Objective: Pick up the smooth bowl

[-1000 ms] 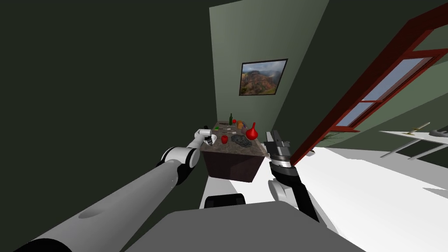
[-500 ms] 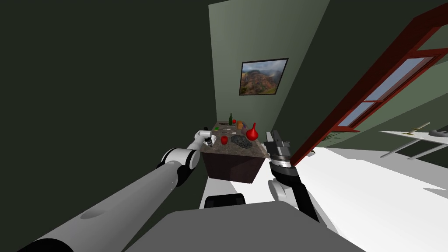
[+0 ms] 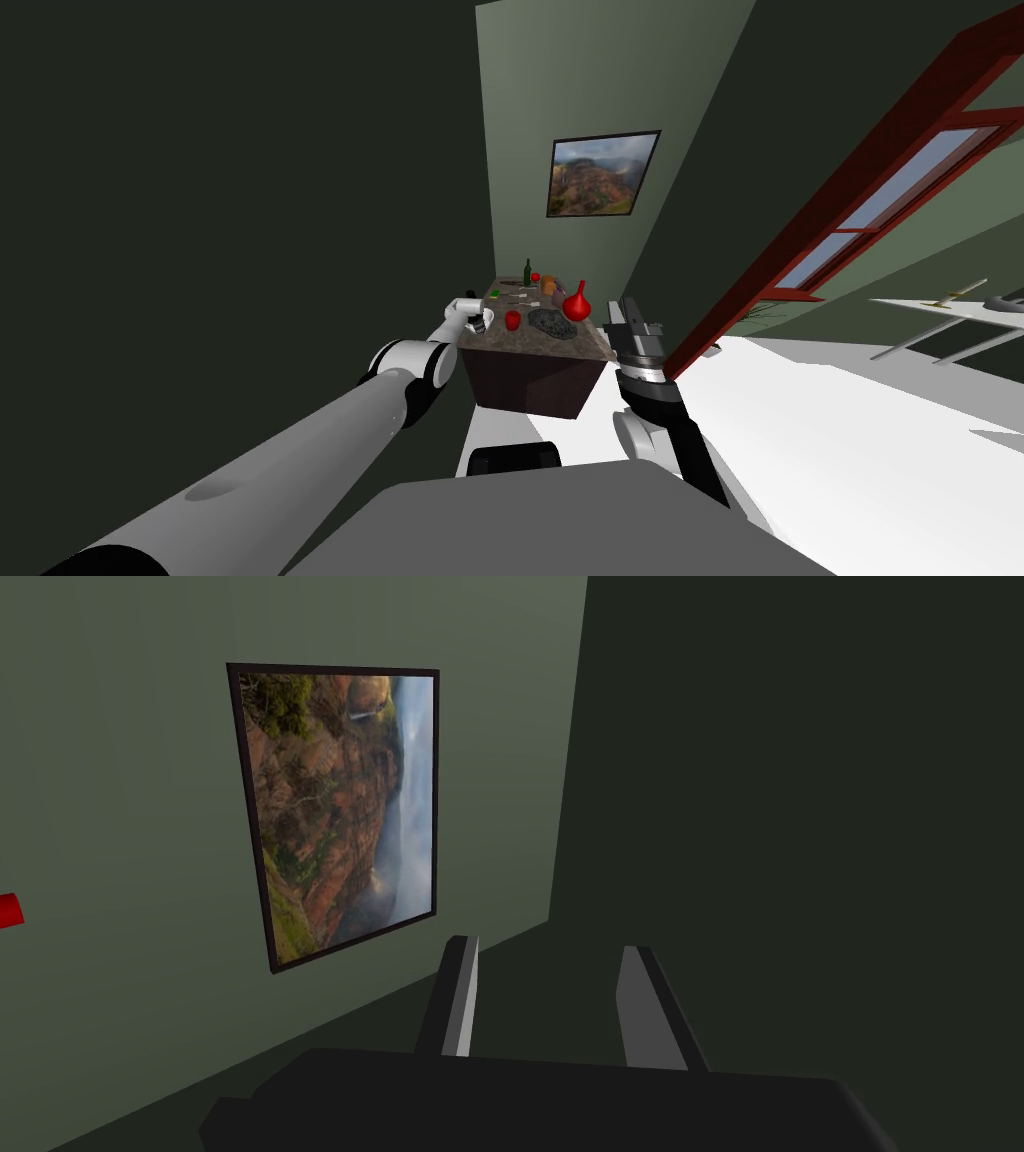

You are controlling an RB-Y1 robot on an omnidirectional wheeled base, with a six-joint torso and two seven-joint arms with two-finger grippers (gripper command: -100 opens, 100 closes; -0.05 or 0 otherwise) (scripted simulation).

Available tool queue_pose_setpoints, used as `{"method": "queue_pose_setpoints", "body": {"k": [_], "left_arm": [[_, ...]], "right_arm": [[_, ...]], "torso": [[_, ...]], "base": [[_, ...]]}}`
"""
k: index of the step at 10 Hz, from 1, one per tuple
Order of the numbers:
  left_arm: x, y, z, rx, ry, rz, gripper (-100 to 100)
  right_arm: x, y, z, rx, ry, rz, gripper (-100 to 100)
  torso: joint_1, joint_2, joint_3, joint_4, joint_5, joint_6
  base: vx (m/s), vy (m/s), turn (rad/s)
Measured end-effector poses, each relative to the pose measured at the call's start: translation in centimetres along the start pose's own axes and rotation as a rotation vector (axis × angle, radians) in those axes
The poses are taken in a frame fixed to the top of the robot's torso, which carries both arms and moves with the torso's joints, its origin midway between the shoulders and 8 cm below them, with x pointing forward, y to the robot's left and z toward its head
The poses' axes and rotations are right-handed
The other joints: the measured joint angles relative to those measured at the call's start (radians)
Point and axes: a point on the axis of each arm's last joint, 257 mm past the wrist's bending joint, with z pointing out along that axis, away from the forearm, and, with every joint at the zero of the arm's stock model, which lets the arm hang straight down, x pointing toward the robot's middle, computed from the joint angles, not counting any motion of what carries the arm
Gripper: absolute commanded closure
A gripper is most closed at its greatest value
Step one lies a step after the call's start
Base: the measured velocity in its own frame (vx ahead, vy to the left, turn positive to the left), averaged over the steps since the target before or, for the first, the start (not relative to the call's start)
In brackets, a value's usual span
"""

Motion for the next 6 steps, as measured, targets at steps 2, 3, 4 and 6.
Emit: {"method": "queue_pose_setpoints", "body": {"k": [2,3,4,6], "left_arm": [[0.0,0.0,0.0,0.001,0.000,0.000,100],[-0.1,0.1,0.3,0.002,0.001,0.000,100],[0.1,-0.3,-0.2,0.005,0.003,0.001,100],[0.4,-0.8,-0.9,0.003,0.002,0.000,0]], "right_arm": [[0.0,0.0,0.0,0.000,0.000,0.000,0],[0.0,0.0,0.0,0.000,0.000,0.000,0],[0.0,0.0,0.0,0.000,0.000,0.000,0],[0.0,0.0,0.0,0.000,0.000,0.000,0]], "torso": [[0.000,0.000,0.000,0.000,0.000,0.000],[0.000,-0.002,-0.002,-0.002,0.000,0.000],[0.001,-0.001,-0.001,-0.001,0.000,0.000],[0.001,0.000,0.000,0.000,0.001,0.000]], "base": [[0.011,-0.001,-0.002],[-0.023,0.011,0.004],[-0.056,0.021,-0.001],[-0.012,0.005,-0.002]]}}
